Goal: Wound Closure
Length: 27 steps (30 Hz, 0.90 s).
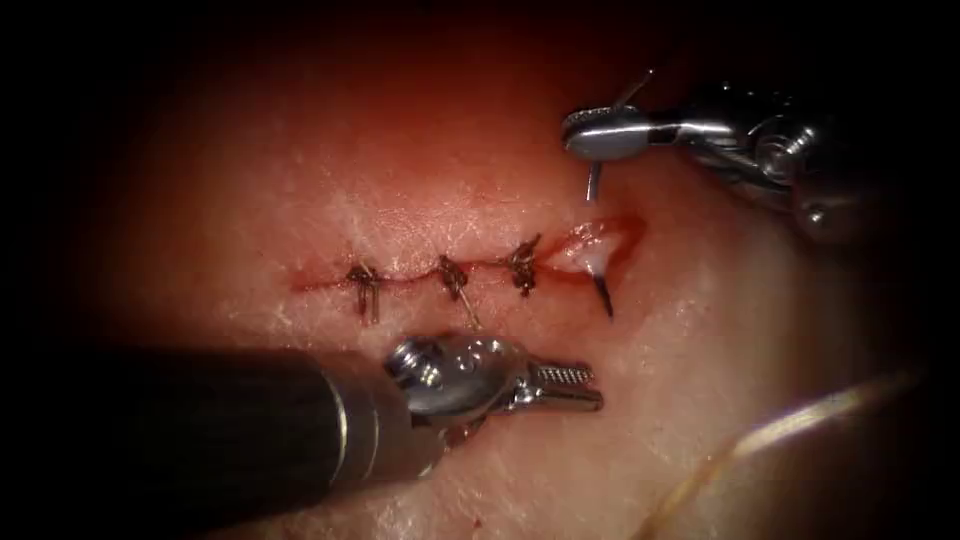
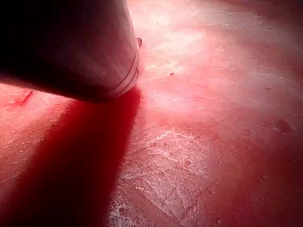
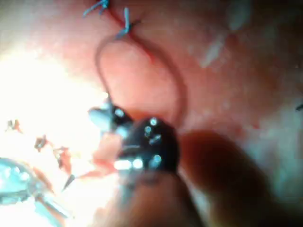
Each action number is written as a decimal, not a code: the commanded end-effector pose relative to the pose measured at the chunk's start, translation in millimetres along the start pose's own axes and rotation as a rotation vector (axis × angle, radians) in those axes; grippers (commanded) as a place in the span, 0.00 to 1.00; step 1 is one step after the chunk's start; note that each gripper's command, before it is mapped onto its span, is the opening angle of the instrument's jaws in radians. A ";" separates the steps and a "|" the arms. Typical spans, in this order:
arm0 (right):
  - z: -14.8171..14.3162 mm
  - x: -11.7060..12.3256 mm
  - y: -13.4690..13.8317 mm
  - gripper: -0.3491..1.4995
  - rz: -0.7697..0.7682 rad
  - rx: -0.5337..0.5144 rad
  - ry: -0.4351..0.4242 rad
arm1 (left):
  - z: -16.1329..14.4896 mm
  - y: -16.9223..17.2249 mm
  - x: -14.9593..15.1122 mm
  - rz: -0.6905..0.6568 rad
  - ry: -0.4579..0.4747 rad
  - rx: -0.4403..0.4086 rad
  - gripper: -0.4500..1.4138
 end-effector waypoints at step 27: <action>1.2 0.9 -0.8 0.90 -0.421 -0.193 0.064 | 0.9 -0.1 -0.4 0.001 -0.001 -0.004 0.31</action>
